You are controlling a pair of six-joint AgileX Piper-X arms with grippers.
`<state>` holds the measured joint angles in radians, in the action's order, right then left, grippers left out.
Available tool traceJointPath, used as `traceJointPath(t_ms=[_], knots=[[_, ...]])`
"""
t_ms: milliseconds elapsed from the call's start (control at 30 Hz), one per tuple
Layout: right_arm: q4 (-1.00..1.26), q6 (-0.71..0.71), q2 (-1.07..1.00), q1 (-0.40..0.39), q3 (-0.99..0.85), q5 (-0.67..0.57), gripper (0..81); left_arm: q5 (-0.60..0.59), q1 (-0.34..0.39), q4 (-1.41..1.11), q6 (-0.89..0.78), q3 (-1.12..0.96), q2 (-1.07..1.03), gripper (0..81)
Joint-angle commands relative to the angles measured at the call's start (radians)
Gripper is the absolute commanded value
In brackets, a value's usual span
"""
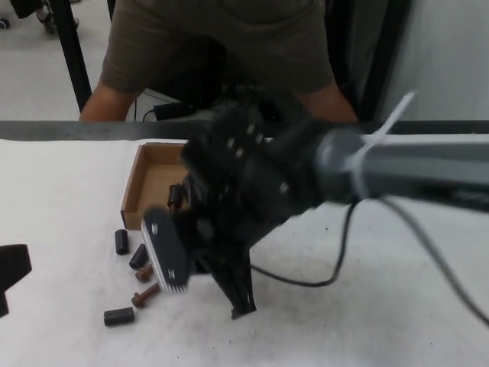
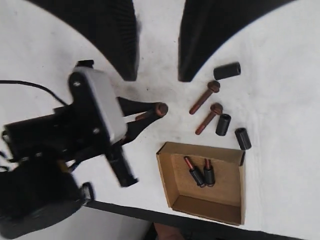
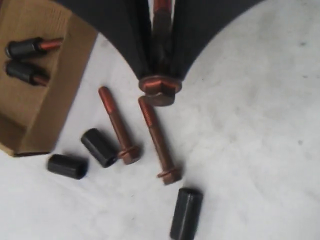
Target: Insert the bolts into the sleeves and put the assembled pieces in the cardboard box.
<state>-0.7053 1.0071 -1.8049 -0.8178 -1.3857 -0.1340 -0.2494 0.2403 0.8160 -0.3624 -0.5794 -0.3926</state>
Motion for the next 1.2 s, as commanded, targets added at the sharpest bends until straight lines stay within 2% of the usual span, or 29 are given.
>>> traceJointPath(t_ms=[0, 100, 300, 433, 633, 833, 1000, 1167], knots=[[-0.061, -0.113, 0.066, -0.004, -0.006, -0.03, 0.2, -0.006, 0.002, 0.022, -0.079, -0.014, 0.007, 26.6], [-0.115, -0.264, 0.173, -0.004, 0.003, -0.041, 0.2, 0.056, 0.002, 0.051, -0.16, -0.014, 0.004, 26.6], [-0.197, -0.444, 0.331, -0.004, 0.038, -0.044, 0.2, 0.165, 0.002, 0.086, -0.277, -0.01, -0.032, 26.6], [-0.258, -0.492, 0.419, -0.004, 0.064, -0.044, 0.2, 0.207, 0.002, 0.086, -0.406, -0.01, -0.105, 26.6], [-0.317, -0.519, 0.535, -0.004, 0.113, -0.025, 0.2, 0.202, 0.002, 0.061, -0.575, -0.01, -0.296, 26.6], [-0.387, -0.536, 0.609, -0.004, 0.131, -0.02, 0.2, 0.196, 0.008, -0.124, -0.844, -0.01, -0.514, 26.6], [-0.422, -0.536, 0.636, -0.004, 0.131, -0.005, 0.2, 0.198, 0.083, -0.288, -1.109, -0.01, -0.691, 26.6], [-0.445, -0.534, 0.644, -0.004, 0.131, -0.005, 0.2, 0.212, 0.205, -0.328, -1.296, -0.012, -0.85, 26.6]])
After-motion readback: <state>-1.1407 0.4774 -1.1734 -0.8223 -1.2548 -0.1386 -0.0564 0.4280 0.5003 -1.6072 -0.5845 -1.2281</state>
